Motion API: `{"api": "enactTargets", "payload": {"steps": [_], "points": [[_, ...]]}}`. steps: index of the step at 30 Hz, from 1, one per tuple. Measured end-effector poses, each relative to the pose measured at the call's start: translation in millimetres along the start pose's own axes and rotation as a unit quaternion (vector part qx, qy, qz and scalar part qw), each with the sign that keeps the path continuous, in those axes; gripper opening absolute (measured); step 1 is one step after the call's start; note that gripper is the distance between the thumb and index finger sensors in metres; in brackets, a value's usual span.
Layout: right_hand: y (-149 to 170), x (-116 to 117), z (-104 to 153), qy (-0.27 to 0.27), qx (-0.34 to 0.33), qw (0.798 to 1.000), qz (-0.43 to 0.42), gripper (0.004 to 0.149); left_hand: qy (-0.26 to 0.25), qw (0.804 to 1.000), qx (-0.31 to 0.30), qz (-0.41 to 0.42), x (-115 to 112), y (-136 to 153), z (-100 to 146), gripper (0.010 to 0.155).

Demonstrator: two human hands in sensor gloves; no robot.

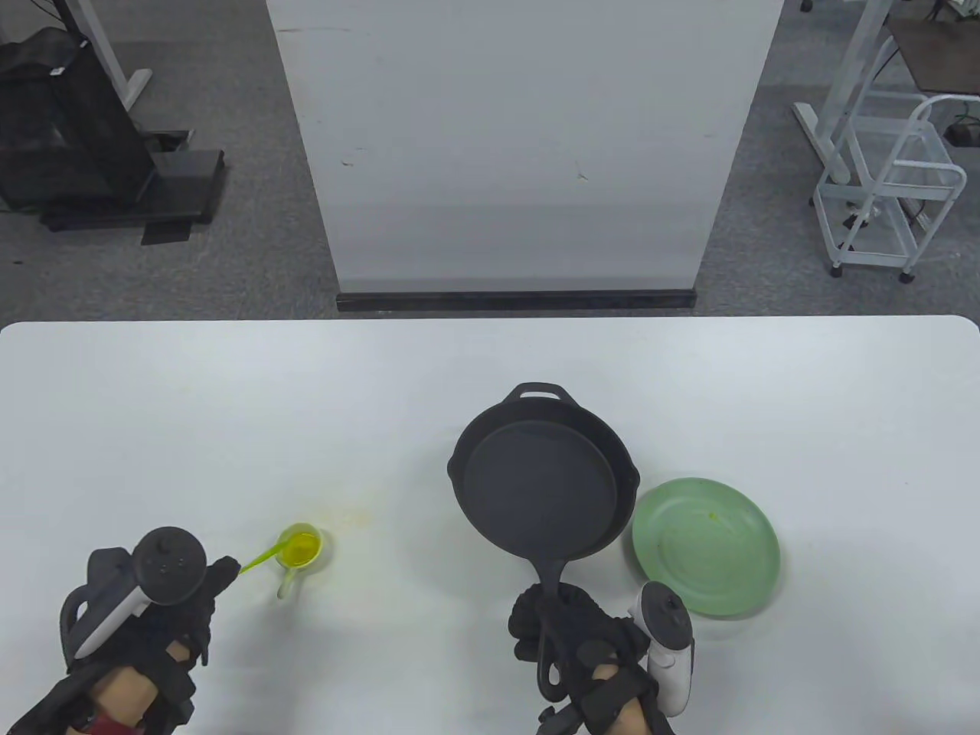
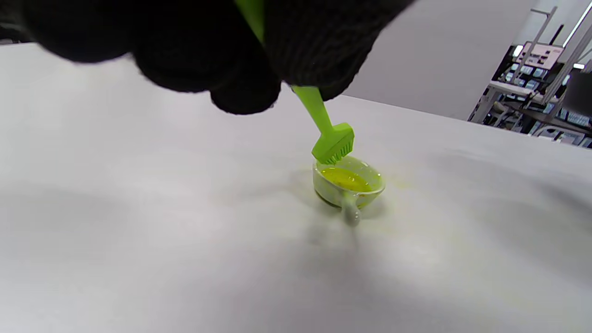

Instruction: Brush oil on frying pan surface

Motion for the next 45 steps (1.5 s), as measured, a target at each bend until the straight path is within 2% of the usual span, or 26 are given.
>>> {"api": "enactTargets", "payload": {"steps": [4,8,14,19,23,28,30,35,41,45], "points": [[0.0,-0.2,0.0,0.000,0.000,1.000,0.000,0.052,0.035,0.996,-0.006,0.076,-1.4,14.0,-10.8,0.050],[0.0,0.4,0.2,0.001,-0.004,1.000,0.005,0.052,0.065,0.990,0.005,0.124,-13.4,28.7,-24.4,0.050],[0.6,0.9,0.3,-0.001,-0.001,1.000,0.003,0.052,0.079,0.989,0.024,0.125,-15.5,38.7,-21.8,0.050],[0.1,1.4,0.4,-0.001,-0.006,1.000,0.007,0.052,0.075,0.985,0.010,0.157,-11.4,42.0,-19.6,0.050],[0.5,1.3,0.5,0.000,-0.007,1.000,0.007,0.052,0.079,0.986,0.030,0.143,-13.1,45.6,-19.3,0.050],[0.9,1.6,0.5,0.001,-0.005,1.000,0.007,0.052,0.072,0.984,0.014,0.161,-3.1,35.2,-12.6,0.052],[1.3,1.9,0.7,0.001,-0.004,1.000,0.007,0.052,0.064,0.984,-0.003,0.169,4.3,25.6,-10.4,0.052],[1.9,3.0,1.0,-0.001,-0.004,1.000,0.009,0.052,0.047,0.975,-0.079,0.204,26.2,-22.1,-7.7,0.055],[3.3,5.4,1.3,-0.004,-0.001,1.000,0.010,0.052,0.008,0.952,-0.180,0.249,60.6,-100.2,-1.6,0.051],[3.0,6.9,1.8,-0.006,-0.004,1.000,0.014,0.052,0.009,0.950,-0.217,0.226,71.0,-164.1,-8.3,0.049]]}}
Point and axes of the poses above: the tracker on the back of each hand, its own y axis roughly to the little-finger side, its own z axis roughly from the fingertips to the wrist, x = y × z, the point moved 5 cm from there along -z, roughly from the wrist to the fingertips, and after that the axes turned 12 degrees about y, right-handed, at the moved point
